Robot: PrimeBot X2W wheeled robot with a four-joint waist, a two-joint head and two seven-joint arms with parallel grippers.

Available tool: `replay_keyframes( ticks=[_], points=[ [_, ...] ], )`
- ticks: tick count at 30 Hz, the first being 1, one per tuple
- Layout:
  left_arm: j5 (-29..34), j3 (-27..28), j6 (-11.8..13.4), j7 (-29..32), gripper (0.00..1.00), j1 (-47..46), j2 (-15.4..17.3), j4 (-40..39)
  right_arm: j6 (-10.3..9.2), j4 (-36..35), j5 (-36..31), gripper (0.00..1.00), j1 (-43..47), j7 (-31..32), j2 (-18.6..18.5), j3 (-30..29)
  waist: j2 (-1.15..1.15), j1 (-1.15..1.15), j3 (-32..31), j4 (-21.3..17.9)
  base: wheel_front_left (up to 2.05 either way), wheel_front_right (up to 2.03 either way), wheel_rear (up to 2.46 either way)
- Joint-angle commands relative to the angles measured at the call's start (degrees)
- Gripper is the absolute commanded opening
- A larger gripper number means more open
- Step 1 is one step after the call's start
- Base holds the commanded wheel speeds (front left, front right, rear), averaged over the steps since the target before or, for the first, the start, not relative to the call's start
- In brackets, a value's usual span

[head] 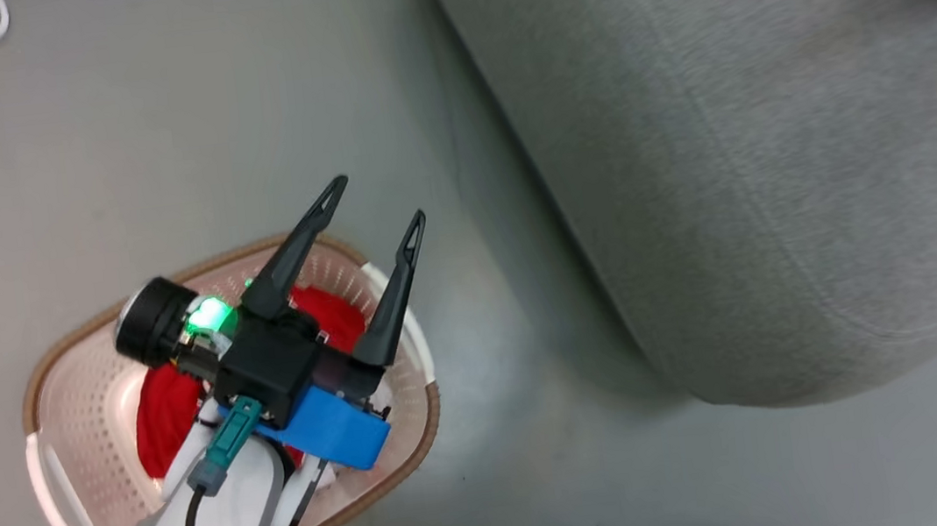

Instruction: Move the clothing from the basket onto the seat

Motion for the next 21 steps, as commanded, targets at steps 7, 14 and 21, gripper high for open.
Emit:
replay_keyframes(
  ticks=[7,14,21],
  points=[
    [1.1,-0.8,0.1,1.1,1.0,-2.6,1.2,-3.9,0.02,5.6,-2.6,0.0,5.7,-2.0,0.0,-6.4,0.0,-0.01,6.8,4.4,0.0,0.0,0.0],
    [0.6,-0.9,0.4,1.3,1.0,-1.7,1.9,-4.5,0.02,10.5,-5.9,0.0,8.1,-3.4,1.8,-9.8,0.0,-0.01,7.0,4.5,0.0,0.0,0.0],
    [0.1,-0.7,0.9,1.5,1.0,-1.5,2.5,-4.4,0.02,12.4,-9.0,0.0,7.0,-4.1,2.3,-10.8,0.0,-0.01,5.9,3.9,0.0,0.0,0.0]
  ],
)
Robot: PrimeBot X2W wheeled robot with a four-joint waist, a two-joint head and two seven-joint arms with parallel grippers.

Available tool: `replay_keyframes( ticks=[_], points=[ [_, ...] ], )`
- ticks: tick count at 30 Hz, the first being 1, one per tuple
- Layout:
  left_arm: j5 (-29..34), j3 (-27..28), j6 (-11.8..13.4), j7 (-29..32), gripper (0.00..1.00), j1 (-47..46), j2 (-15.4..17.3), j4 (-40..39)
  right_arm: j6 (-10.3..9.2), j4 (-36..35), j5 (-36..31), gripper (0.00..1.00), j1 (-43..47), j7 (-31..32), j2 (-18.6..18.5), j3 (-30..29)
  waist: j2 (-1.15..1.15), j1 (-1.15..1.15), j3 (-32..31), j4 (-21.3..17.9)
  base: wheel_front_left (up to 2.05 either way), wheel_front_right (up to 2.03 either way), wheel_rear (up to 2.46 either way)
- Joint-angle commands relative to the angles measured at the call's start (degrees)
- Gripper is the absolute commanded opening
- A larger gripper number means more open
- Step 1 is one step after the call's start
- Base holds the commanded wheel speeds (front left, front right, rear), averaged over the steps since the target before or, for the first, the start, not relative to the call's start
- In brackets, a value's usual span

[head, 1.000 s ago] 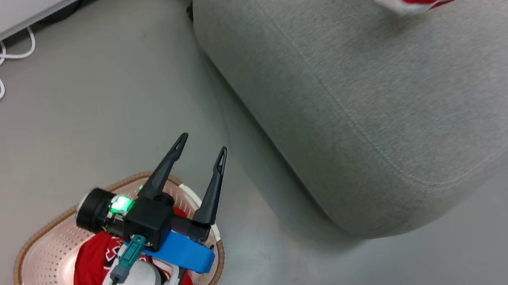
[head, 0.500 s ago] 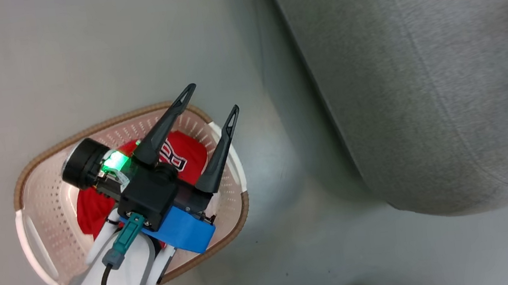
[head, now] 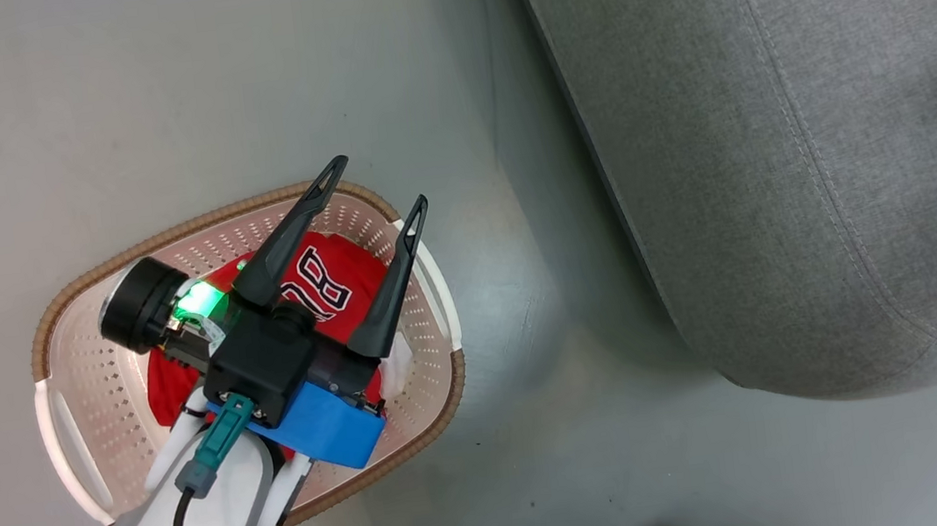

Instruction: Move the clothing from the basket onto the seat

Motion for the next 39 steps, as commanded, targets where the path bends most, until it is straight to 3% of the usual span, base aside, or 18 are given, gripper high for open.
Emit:
replay_keyframes(
  ticks=[1,2,3,4,13,24,30,39],
  points=[
    [-0.1,0.3,0.3,0.0,1.0,0.2,0.3,-0.2,0.01,0.3,-0.6,0.07,-0.7,-0.3,0.0,0.0,0.0,-0.01,-0.3,-0.2,0.0,0.0,0.0],
    [-0.2,0.4,0.4,0.0,1.0,0.2,0.4,-0.2,0.01,0.3,-0.9,0.38,-0.9,-0.4,0.1,0.1,0.0,-0.01,-0.5,-0.3,0.0,0.0,0.0],
    [-0.4,0.3,0.4,0.0,1.0,0.2,0.4,-0.1,0.01,0.3,-1.1,0.94,-1.0,-0.5,0.2,0.3,0.0,-0.01,-0.7,-0.4,0.0,0.0,0.0],
    [-0.5,0.3,0.4,-0.1,1.0,0.3,0.4,0.1,0.01,0.4,-1.2,1.0,-0.9,-0.5,0.2,0.4,0.0,-0.01,-0.9,-0.4,0.0,0.0,0.0],
    [-1.8,-1.0,0.4,-1.9,1.0,0.7,-2.2,3.0,0.01,-0.5,-2.4,1.0,1.8,-0.7,-0.9,3.7,0.0,-0.01,-5.8,1.5,0.0,0.0,0.0],
    [-4.8,2.1,0.6,-3.1,1.0,6.6,-8.4,7.3,0.01,-6.7,-1.3,1.0,13.1,-0.8,0.2,8.9,0.0,-0.01,-19.9,5.4,0.0,0.0,0.0],
    [-5.0,7.2,0.5,-3.1,1.0,13.2,-10.9,7.6,0.01,-15.3,-1.1,1.0,22.2,0.4,2.8,11.3,0.0,-0.01,-27.2,6.9,0.0,0.0,0.0],
    [-4.2,14.5,0.2,-3.1,1.0,21.2,-13.5,8.7,0.01,-35.5,-2.8,1.0,38.1,6.5,9.4,13.5,0.0,-0.01,-35.1,8.9,0.0,0.0,0.0]
  ],
)
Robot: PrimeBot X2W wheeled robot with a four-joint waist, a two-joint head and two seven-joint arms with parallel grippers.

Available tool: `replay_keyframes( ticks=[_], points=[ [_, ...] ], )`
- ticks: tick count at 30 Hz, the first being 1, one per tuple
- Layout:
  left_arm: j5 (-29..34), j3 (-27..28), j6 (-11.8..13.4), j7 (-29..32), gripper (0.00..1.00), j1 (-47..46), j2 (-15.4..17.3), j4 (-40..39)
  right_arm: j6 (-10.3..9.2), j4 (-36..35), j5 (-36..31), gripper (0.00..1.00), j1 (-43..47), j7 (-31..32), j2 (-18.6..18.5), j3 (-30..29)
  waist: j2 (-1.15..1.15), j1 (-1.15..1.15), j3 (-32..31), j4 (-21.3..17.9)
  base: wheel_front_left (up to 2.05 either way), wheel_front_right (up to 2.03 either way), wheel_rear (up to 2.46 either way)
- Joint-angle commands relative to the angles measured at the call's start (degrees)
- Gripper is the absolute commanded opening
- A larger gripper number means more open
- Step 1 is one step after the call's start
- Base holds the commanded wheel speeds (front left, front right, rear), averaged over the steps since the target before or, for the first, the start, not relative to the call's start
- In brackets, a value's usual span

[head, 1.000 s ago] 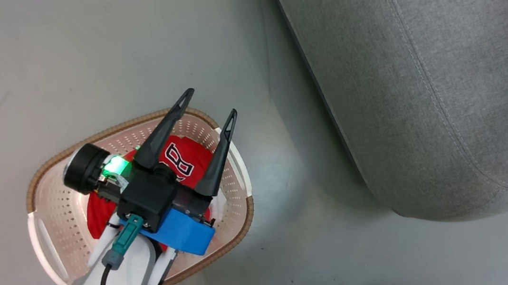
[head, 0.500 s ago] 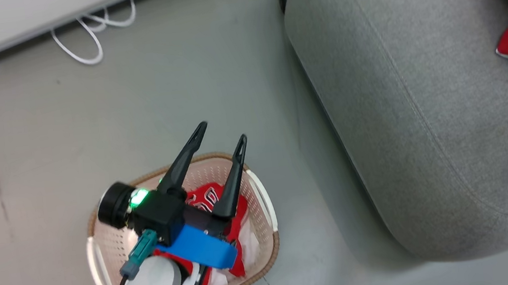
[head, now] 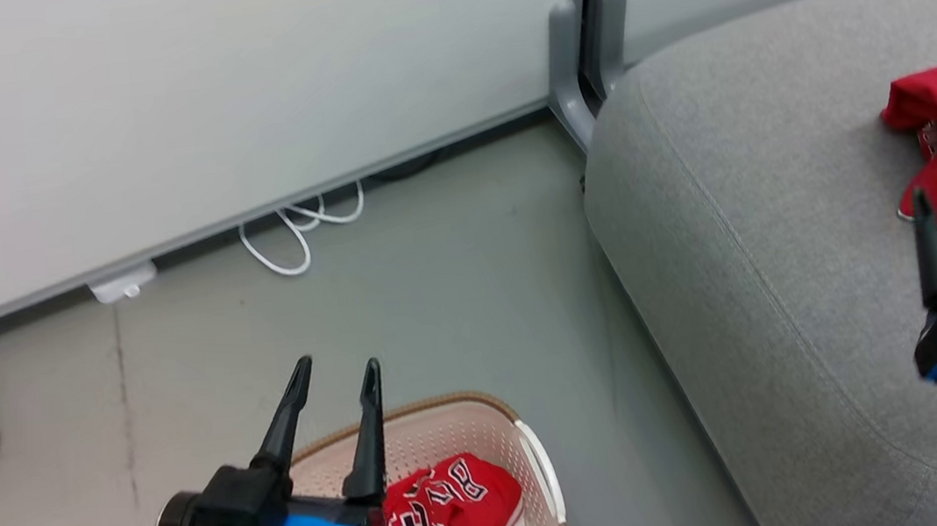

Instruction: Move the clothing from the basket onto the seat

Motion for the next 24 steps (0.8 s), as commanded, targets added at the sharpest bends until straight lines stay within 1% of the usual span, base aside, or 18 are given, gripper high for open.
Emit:
replay_keyframes(
  ticks=[1,5,9,19,24],
  points=[
    [0.5,1.4,-0.1,-0.2,1.0,1.5,-0.4,0.2,0.01,-3.7,-0.4,1.0,3.7,1.3,1.4,0.5,0.0,0.02,-3.3,1.8,0.0,0.0,0.0],
    [1.0,4.2,-0.2,-0.2,1.0,3.6,-1.0,0.9,0.01,-11.2,0.6,1.0,9.7,3.7,4.4,2.1,0.0,0.02,-4.8,3.1,0.0,0.0,0.0],
    [1.5,6.6,-0.3,-0.2,1.0,4.4,-1.6,1.7,0.01,-16.3,0.6,1.0,13.8,5.0,6.5,3.0,0.0,0.02,-5.6,4.4,0.0,0.0,0.0],
    [2.8,11.7,-0.5,-0.2,1.0,5.7,-2.1,3.8,0.01,-21.9,-0.3,1.0,19.9,5.0,9.8,6.6,0.0,0.02,-6.9,7.9,0.0,0.0,0.0],
    [3.1,13.2,-0.7,-0.2,1.0,6.2,-2.2,4.4,0.01,-22.5,0.3,1.0,21.4,5.1,10.2,8.2,0.0,0.02,-7.2,9.0,0.0,0.0,0.0]
  ],
)
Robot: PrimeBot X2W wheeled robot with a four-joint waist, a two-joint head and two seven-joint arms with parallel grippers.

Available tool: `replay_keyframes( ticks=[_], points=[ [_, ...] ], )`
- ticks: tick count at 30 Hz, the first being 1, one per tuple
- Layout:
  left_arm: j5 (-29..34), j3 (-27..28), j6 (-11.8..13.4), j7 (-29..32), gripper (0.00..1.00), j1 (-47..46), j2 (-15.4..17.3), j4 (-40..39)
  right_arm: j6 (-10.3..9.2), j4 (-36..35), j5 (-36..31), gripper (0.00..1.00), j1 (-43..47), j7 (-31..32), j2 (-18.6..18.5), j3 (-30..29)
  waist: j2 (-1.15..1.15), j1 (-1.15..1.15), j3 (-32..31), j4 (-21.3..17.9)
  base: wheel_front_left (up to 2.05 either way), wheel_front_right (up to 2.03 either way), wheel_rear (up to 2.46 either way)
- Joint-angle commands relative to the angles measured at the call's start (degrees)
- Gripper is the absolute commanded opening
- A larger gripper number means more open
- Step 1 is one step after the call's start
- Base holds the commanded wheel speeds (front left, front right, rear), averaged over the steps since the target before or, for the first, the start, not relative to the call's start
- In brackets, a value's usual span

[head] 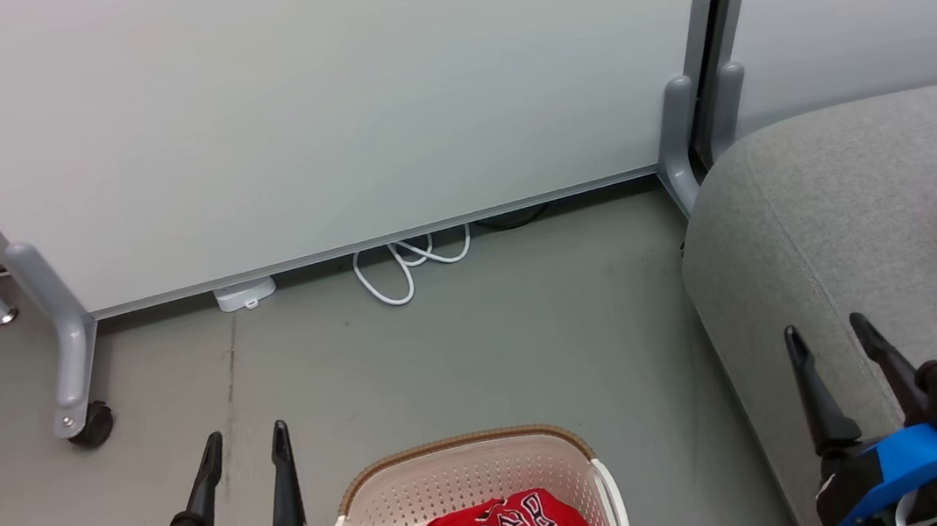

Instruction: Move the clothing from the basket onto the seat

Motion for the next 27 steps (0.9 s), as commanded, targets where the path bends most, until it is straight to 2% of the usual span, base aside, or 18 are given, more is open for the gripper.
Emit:
replay_keyframes(
  ticks=[1,20,27],
  points=[
    [0.3,0.7,-0.2,-0.1,1.0,0.6,0.0,0.2,0.02,-0.4,0.2,1.0,1.1,-0.2,0.2,0.6,0.0,0.01,-0.1,0.6,0.0,0.0,0.0],
    [1.0,1.7,-0.6,-0.2,1.0,1.1,-0.4,0.9,0.02,0.0,1.6,1.0,0.5,0.1,0.4,2.0,0.0,0.01,0.3,0.7,0.0,0.0,0.0],
    [0.7,0.4,-0.5,-0.2,1.0,-0.2,-0.3,1.2,0.02,-0.8,2.0,1.0,-1.8,0.2,0.4,3.5,0.0,0.01,3.0,-0.5,0.0,0.0,0.0]
  ],
)
